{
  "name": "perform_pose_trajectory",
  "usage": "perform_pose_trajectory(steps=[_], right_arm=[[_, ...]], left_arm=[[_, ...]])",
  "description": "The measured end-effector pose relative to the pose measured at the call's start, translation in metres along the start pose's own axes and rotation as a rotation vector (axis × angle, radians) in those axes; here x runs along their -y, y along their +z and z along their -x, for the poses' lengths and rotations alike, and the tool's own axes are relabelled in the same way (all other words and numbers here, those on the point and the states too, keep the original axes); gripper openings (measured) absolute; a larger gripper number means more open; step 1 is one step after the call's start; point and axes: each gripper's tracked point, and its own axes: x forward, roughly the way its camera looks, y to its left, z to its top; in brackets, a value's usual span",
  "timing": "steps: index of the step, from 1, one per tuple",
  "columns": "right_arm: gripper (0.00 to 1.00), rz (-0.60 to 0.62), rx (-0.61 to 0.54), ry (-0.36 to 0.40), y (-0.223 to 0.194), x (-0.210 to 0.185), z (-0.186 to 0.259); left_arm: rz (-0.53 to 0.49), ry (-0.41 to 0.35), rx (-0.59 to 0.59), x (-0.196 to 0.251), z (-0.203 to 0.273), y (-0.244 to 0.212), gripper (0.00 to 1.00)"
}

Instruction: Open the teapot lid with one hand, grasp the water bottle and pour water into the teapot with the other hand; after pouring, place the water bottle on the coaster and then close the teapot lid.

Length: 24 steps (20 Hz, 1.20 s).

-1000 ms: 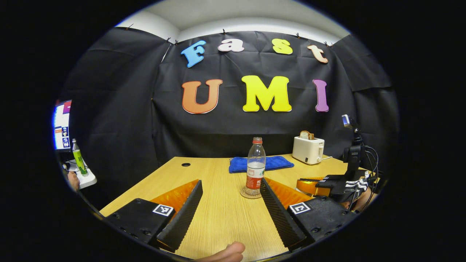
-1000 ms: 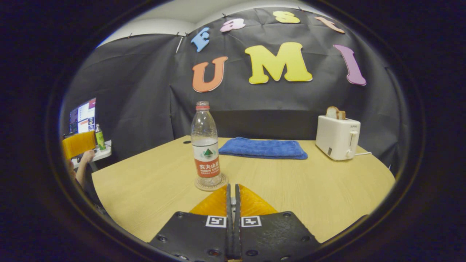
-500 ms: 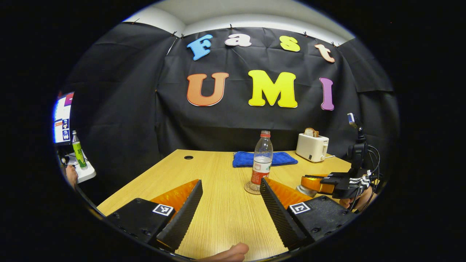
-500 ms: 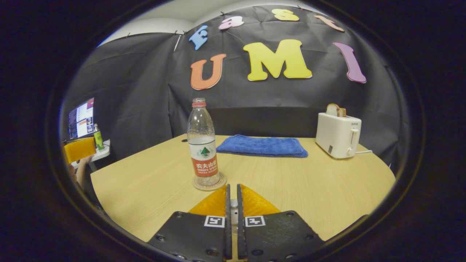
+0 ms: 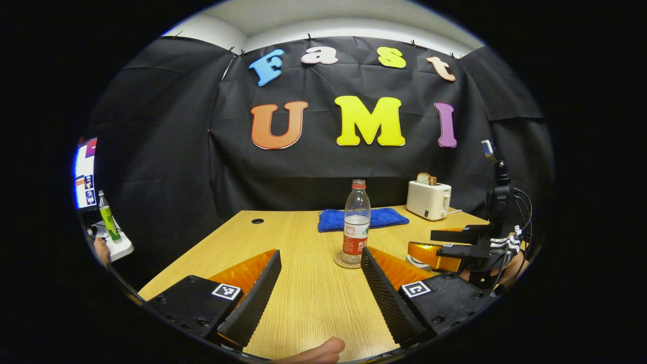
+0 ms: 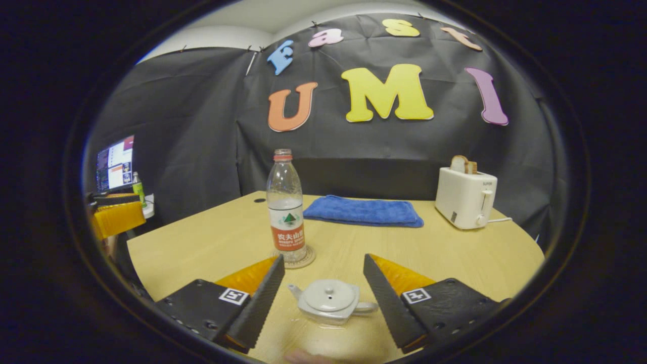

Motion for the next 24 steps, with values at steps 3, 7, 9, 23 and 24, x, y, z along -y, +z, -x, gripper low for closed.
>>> perform_pose_trajectory(steps=[3, 7, 9, 23, 24], right_arm=[[0.96, -0.007, 0.015, -0.012, 0.009, 0.005, 0.011], [0.96, 0.015, 0.037, -0.082, 0.028, 0.023, 0.036], [0.96, 0.020, 0.043, -0.109, 0.035, 0.032, 0.051], [0.98, 0.031, 0.141, -0.296, 0.059, 0.102, 0.170], [0.96, 0.029, 0.150, -0.307, 0.060, 0.106, 0.176]], left_arm=[[0.000, 0.010, -0.002, 0.002, -0.001, 0.000, 0.99], [-0.029, 0.025, -0.001, 0.009, -0.002, 0.001, 0.99], [-0.036, 0.031, -0.005, 0.012, -0.001, 0.000, 0.99], [-0.098, 0.113, -0.032, 0.037, 0.002, -0.001, 0.98], [-0.105, 0.115, -0.034, 0.039, 0.005, -0.001, 0.98]])
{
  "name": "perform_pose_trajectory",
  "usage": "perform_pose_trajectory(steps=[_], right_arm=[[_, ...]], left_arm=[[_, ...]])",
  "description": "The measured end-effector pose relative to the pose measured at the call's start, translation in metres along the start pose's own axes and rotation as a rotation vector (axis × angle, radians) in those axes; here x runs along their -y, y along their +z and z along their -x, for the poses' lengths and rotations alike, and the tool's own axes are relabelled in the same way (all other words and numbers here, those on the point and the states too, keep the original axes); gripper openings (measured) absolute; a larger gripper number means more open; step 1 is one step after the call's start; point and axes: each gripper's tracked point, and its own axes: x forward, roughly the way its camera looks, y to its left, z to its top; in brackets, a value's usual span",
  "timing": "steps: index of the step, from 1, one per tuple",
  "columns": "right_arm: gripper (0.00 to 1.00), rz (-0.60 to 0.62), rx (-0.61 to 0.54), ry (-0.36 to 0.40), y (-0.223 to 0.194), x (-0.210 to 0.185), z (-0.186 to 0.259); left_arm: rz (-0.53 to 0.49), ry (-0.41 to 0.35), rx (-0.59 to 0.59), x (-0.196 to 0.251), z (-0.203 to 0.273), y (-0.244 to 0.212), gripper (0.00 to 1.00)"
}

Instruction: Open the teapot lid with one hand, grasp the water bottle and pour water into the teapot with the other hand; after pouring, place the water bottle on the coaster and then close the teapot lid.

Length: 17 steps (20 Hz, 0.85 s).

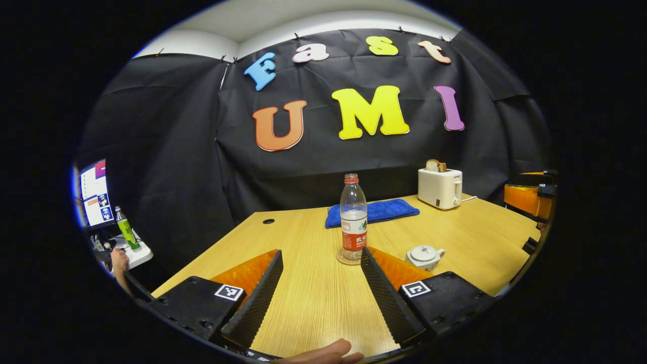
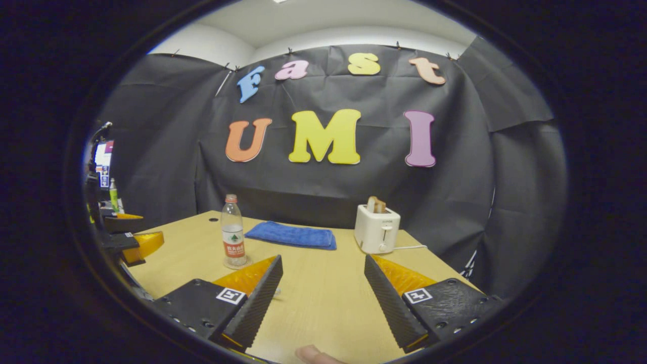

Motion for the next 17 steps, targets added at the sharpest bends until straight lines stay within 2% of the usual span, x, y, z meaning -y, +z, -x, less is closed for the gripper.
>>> perform_pose_trajectory(steps=[5, 10, 17], right_arm=[[0.98, -0.007, 0.041, -0.021, 0.003, 0.019, 0.025], [0.98, 0.003, 0.079, -0.049, 0.019, 0.034, 0.039], [0.98, 0.004, 0.063, -0.041, 0.016, 0.031, 0.039]], left_arm=[[0.014, 0.002, 0.045, 0.007, 0.019, 0.020, 0.97], [0.006, 0.035, 0.100, 0.008, 0.034, 0.036, 0.97], [-0.010, 0.036, 0.106, 0.011, 0.036, 0.037, 0.97]])
